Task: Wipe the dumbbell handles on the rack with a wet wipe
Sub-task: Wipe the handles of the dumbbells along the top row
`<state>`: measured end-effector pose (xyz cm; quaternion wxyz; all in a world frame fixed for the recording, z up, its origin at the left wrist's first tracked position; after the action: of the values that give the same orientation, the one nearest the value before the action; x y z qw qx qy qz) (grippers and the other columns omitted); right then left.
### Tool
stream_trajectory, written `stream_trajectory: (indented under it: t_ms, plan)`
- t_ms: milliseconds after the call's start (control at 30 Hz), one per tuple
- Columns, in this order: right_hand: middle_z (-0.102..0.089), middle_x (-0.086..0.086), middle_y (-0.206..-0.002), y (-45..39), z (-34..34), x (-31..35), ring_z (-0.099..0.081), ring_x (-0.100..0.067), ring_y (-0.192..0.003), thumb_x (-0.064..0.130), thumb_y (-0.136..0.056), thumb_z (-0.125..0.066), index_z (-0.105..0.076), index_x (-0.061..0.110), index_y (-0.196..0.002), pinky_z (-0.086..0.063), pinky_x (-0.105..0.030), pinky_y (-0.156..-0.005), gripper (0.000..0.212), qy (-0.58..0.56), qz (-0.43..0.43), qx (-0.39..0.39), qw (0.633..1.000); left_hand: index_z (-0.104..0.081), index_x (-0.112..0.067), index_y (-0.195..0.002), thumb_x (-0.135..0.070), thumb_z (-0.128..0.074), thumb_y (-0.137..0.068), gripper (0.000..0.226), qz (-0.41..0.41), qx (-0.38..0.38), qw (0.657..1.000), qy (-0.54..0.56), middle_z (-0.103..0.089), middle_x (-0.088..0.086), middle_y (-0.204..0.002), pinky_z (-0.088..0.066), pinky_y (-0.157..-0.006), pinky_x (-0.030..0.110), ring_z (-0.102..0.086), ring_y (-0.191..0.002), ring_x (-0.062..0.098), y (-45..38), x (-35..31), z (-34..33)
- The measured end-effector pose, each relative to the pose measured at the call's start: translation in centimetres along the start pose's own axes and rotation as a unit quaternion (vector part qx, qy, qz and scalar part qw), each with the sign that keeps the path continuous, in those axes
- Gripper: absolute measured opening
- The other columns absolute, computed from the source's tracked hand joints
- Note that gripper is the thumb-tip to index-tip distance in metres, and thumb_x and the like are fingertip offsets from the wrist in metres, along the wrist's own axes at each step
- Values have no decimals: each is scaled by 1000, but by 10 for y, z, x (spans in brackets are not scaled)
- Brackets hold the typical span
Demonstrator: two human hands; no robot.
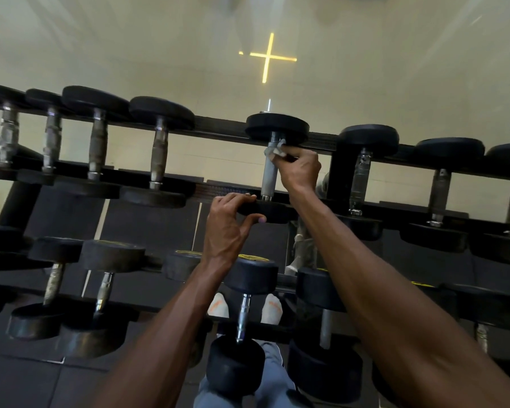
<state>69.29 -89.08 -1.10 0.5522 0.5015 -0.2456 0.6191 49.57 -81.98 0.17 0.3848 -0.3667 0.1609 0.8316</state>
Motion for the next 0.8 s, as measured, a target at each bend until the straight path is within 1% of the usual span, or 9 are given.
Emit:
stream_trajectory:
  t_ms: [67, 133, 200, 300, 400, 533, 600, 667, 800]
  plan:
    - [-72, 13, -78, -4, -1, 4, -67, -1, -76, 28, -72, -92, -81, 14, -96, -55, -14, -73, 30, -27, -28, -30, 999, -75, -16, -114, -50, -78, -77, 50, 1, 1, 1000, 0, -72, -4, -110, -50, -87, 31, -58, -102, 18, -1, 0, 0]
    - [-77, 4, -85, -7, -4, 7, -71, -9, -79, 26, -68, -94, -81, 13, -92, -59, -23, -76, 31, -50, -59, -62, 995, -75, -16, -114, -48, -81, -78, 48, 0, 0, 1000, 1, -72, -4, -109, -48, -87, 29, -58, -101, 18, -1, 0, 0]
    - [-77, 1, -87, -9, -7, 5, -70, -12, -80, 24, -67, -95, -81, 12, -90, -57, -20, -73, 30, -79, -84, -95, 989, -75, -16, -113, -46, -83, -78, 47, -3, -1, 1000, 0, -72, -4, -108, -46, -86, 27, -57, -101, 18, 0, 0, 1]
    - [-77, 0, -86, -6, -9, 6, -69, -10, -77, 25, -71, -93, -81, 11, -91, -49, -13, -65, 28, -80, -77, -128, 986, -75, -16, -113, -44, -84, -77, 47, -1, 0, 1000, 2, -72, -4, -109, -45, -86, 26, -56, -100, 17, -1, 0, 2]
    - [-76, 2, -81, -3, -5, 10, -68, -8, -73, 31, -75, -90, -81, 12, -90, -52, -17, -67, 26, -25, -34, -105, 994, -75, -16, -114, -42, -85, -77, 46, 1, 7, 1000, 2, -72, -3, -110, -42, -86, 23, -56, -100, 18, -2, -1, 2]
    - [-77, 1, -80, 14, 1, 5, -67, -7, -67, 31, -79, -87, -82, 11, -85, -51, -15, -63, 21, 63, -4, -56, 996, -74, -17, -114, -41, -86, -77, 46, 2, 10, 1000, -1, -72, -3, -111, -41, -84, 23, -55, -101, 18, -2, -3, 3]
    - [-78, -2, -86, 27, 3, -10, -72, -13, -75, 27, -78, -87, -82, 12, -85, -58, -25, -71, 17, 94, -27, -43, 994, -74, -17, -114, -40, -86, -77, 45, 1, 13, 1000, -1, -72, -3, -110, -44, -85, 27, -55, -101, 20, -2, -3, 3]
    - [-79, -4, -90, 38, 4, -23, -73, -16, -82, 23, -77, -87, -82, 12, -86, -61, -30, -77, 15, 121, -60, -22, 991, -75, -17, -114, -41, -86, -77, 45, 1, 18, 1000, -4, -72, -3, -110, -46, -85, 30, -55, -102, 21, -2, -2, 3]
    - [-78, -4, -92, 39, 4, -26, -71, -15, -78, 25, -73, -91, -81, 11, -90, -61, -30, -72, 24, 180, -104, 30, 978, -74, -17, -115, -43, -85, -77, 47, 2, 27, 1000, -9, -71, -3, -110, -43, -84, 29, -54, -103, 21, -4, -1, 3]
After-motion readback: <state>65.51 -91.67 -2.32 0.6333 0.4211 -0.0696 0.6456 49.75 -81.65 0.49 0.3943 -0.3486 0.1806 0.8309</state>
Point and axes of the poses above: each hand's wrist, its own y-axis away from the middle knuckle, its own z-axis out of the back of the hand, x = y × z, the point moved 7 cm from there along -y, towards the middle knuckle
